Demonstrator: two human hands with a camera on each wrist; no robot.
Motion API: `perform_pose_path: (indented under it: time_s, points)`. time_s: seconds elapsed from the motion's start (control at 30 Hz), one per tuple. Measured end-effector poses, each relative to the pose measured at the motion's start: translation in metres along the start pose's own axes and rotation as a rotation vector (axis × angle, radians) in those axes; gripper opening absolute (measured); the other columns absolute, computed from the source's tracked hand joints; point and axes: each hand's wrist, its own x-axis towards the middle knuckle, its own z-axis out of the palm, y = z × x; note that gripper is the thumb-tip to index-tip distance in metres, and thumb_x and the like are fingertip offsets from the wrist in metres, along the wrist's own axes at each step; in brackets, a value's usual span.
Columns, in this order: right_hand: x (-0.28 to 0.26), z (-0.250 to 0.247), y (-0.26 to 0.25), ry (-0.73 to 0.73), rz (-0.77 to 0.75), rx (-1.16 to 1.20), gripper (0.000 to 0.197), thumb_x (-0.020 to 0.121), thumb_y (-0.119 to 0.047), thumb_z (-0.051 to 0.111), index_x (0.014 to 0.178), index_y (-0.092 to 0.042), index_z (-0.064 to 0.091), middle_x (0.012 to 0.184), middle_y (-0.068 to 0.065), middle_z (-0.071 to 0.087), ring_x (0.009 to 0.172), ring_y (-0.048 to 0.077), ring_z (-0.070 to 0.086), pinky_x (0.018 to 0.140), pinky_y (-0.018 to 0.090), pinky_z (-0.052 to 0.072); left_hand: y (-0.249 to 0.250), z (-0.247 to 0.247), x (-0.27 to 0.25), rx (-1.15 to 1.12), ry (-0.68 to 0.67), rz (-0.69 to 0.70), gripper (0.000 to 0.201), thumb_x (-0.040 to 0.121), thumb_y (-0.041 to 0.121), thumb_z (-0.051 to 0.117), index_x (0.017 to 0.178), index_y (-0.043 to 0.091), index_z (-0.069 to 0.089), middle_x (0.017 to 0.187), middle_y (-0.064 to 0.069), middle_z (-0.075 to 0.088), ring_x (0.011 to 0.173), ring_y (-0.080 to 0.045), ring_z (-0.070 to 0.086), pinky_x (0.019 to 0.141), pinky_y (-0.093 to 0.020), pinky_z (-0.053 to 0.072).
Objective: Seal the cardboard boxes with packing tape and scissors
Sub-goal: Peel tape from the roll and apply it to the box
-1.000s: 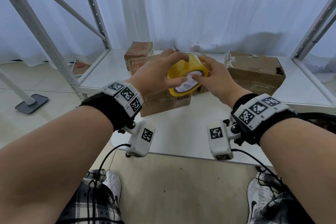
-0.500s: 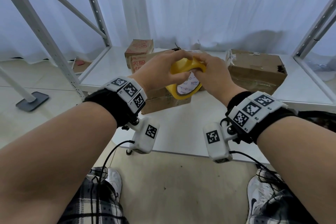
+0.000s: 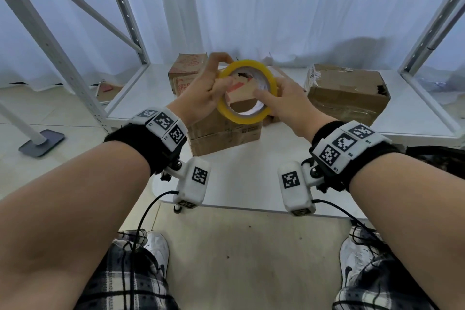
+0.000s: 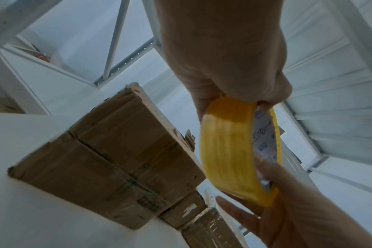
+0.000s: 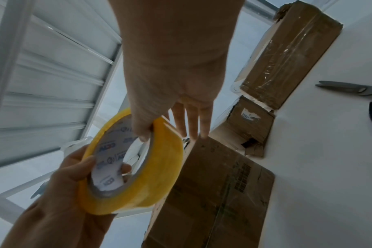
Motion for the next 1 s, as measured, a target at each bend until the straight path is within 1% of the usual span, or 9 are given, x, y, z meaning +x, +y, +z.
perform_pose_path:
  time_s: [0.1,0.2,0.3,0.4,0.5,0.63,0.77,0.87,1.0]
  points:
    - [0.001,-0.002,0.006,0.048,-0.014,-0.048,0.019,0.089,-0.016,0.062,0.096,0.002,0.063,0.062,0.002,0.049,0.061,0.027,0.051,0.07,0.048,0.053,0.006,0.001,0.004,-0.007,0.013,-0.034,0.024,0.096,0.02,0.054,0.116,0.027,0.043,0.096,-0.004,0.056,0.085,-0.027,0.064,0.074,-0.036,0.057]
    - [0.001,-0.005,0.004,0.085,-0.065,-0.104,0.026,0.086,-0.007,0.063,0.111,-0.01,0.065,0.076,-0.004,0.058,0.072,0.013,0.058,0.07,0.035,0.052,0.01,0.001,0.005,0.048,0.018,0.01,0.022,0.087,0.031,0.068,0.108,0.03,0.059,0.106,0.001,0.061,0.093,-0.012,0.059,0.086,-0.033,0.052]
    - [-0.002,-0.005,0.004,0.042,-0.076,-0.181,0.039,0.081,-0.006,0.068,0.119,-0.015,0.063,0.099,-0.001,0.065,0.094,0.018,0.063,0.086,0.037,0.054,0.016,0.006,0.002,0.111,-0.096,0.046,0.031,0.08,0.047,0.069,0.105,0.03,0.067,0.105,0.0,0.067,0.09,-0.011,0.058,0.08,-0.027,0.05]
    - [-0.004,-0.005,0.004,0.068,-0.096,-0.234,0.033,0.081,-0.01,0.069,0.113,-0.015,0.065,0.098,-0.001,0.065,0.093,0.018,0.062,0.087,0.039,0.053,0.021,0.01,0.001,0.138,-0.103,0.044,0.038,0.078,0.056,0.064,0.106,0.03,0.067,0.104,0.001,0.068,0.087,-0.009,0.059,0.077,-0.021,0.048]
    - [-0.002,-0.003,-0.001,0.12,-0.109,-0.23,0.04,0.077,-0.01,0.07,0.115,-0.018,0.059,0.1,-0.001,0.064,0.092,0.017,0.06,0.085,0.036,0.051,0.027,0.013,0.004,-0.037,-0.039,-0.162,0.034,0.089,0.042,0.062,0.113,0.018,0.058,0.094,0.001,0.066,0.079,-0.005,0.062,0.073,-0.019,0.051]
    - [-0.004,0.006,-0.018,0.028,-0.175,-0.103,0.051,0.073,0.0,0.069,0.113,-0.02,0.045,0.084,-0.004,0.049,0.074,0.01,0.05,0.07,0.025,0.044,0.035,0.01,0.007,-0.274,-0.177,-0.453,0.032,0.091,0.046,0.059,0.104,0.017,0.068,0.094,-0.001,0.073,0.082,-0.012,0.07,0.076,-0.026,0.055]
    - [-0.004,0.003,-0.019,-0.225,-0.04,0.013,0.051,0.072,-0.028,0.081,0.113,-0.023,0.051,0.095,-0.006,0.059,0.088,0.01,0.06,0.076,0.025,0.051,0.034,-0.002,0.005,-0.301,-0.073,-0.5,0.021,0.089,0.039,0.06,0.095,0.021,0.069,0.098,-0.007,0.071,0.093,-0.024,0.068,0.086,-0.037,0.055]
    - [-0.005,-0.002,-0.014,-0.356,0.111,0.184,0.027,0.067,-0.047,0.069,0.087,-0.029,0.064,0.077,-0.011,0.064,0.076,0.012,0.058,0.074,0.031,0.045,0.032,-0.006,0.003,-0.176,-0.027,-0.425,0.019,0.094,0.029,0.051,0.081,0.018,0.06,0.085,-0.001,0.059,0.08,-0.017,0.059,0.076,-0.029,0.049]
    - [-0.006,0.004,-0.017,-0.337,0.124,0.184,0.02,0.07,-0.039,0.06,0.053,-0.031,0.067,0.059,-0.014,0.058,0.072,0.021,0.048,0.072,0.036,0.038,0.03,0.0,0.001,0.003,-0.078,-0.271,0.029,0.099,0.021,0.039,0.072,0.017,0.047,0.067,0.002,0.045,0.058,-0.005,0.044,0.054,-0.017,0.034]
